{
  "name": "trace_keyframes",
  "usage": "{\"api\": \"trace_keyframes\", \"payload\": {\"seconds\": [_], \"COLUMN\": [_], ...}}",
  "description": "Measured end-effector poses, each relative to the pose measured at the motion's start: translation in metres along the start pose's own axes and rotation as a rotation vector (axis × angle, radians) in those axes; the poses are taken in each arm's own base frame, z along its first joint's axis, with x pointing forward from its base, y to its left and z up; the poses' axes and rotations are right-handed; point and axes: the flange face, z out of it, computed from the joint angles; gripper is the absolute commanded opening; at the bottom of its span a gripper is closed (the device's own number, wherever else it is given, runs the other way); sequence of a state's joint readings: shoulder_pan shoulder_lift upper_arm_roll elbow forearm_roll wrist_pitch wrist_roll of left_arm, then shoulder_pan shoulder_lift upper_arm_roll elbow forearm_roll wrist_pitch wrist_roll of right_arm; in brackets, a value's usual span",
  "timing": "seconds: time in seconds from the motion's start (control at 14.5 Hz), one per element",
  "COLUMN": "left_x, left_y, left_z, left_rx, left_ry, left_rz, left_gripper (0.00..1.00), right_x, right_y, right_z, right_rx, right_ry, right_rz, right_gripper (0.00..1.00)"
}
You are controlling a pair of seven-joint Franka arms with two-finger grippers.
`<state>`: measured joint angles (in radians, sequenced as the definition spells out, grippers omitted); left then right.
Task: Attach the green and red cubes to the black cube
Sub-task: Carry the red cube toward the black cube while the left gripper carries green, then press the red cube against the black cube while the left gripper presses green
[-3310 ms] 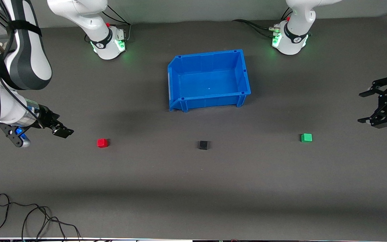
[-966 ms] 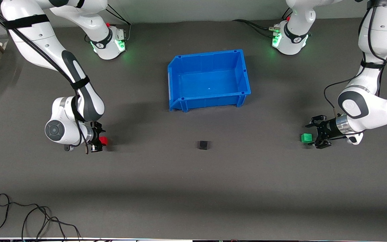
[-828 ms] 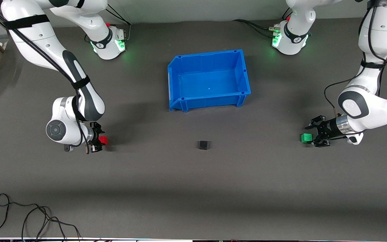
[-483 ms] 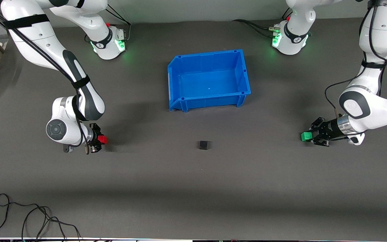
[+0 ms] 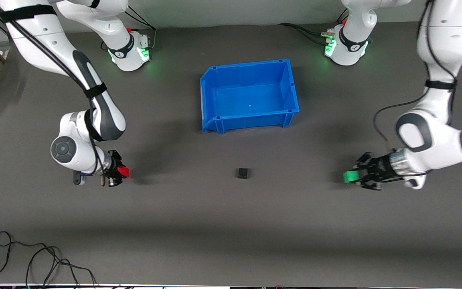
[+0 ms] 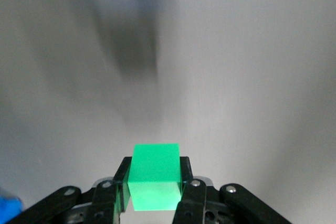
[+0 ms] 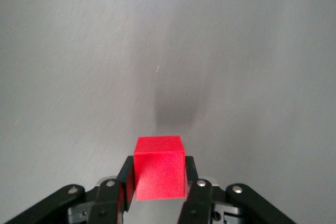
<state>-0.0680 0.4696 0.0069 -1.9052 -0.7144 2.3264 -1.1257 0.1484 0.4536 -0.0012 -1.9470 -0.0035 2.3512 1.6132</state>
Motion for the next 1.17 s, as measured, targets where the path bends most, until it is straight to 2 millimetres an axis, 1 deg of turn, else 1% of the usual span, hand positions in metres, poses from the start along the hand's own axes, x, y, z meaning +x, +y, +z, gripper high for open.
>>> {"api": "trace_keyframes", "payload": {"seconds": [0.14,0.28,0.41,0.55,0.69,0.76,0.9,0.97,1.17], "left_x": [-0.061,-0.113,-0.156,-0.187,-0.208,-0.215,-0.225,-0.228,-0.231], "left_y": [0.0,-0.01,-0.024,-0.034,-0.033,-0.031,-0.031,-0.031,-0.037], "left_z": [0.026,0.059,0.097,0.133,0.161,0.171,0.183,0.187,0.201], "left_rx": [-0.019,-0.034,-0.028,-0.009,-0.007,-0.007,-0.01,-0.015,-0.024], "left_ry": [-0.013,-0.018,-0.017,-0.019,-0.019,-0.022,-0.023,-0.021,-0.009], "left_rz": [0.005,0.035,0.076,0.088,0.061,0.049,0.042,0.041,0.043], "left_gripper": [0.3,0.3,0.3,0.3,0.3,0.3,0.3,0.3,0.3], "right_x": [-0.045,-0.091,-0.131,-0.169,-0.208,-0.23,-0.271,-0.283,-0.293], "right_y": [-0.006,-0.011,-0.017,-0.024,-0.035,-0.04,-0.047,-0.05,-0.054], "right_z": [-0.013,-0.025,-0.033,-0.035,-0.032,-0.028,-0.013,-0.005,0.011], "right_rx": [0.029,0.056,0.077,0.088,0.096,0.1,0.101,0.099,0.095], "right_ry": [-0.014,-0.038,-0.074,-0.115,-0.151,-0.167,-0.192,-0.2,-0.212], "right_rz": [0.019,0.031,0.024,0.015,0.046,0.068,0.097,0.102,0.105], "right_gripper": [0.29,0.29,0.29,0.29,0.29,0.29,0.3,0.3,0.3]}}
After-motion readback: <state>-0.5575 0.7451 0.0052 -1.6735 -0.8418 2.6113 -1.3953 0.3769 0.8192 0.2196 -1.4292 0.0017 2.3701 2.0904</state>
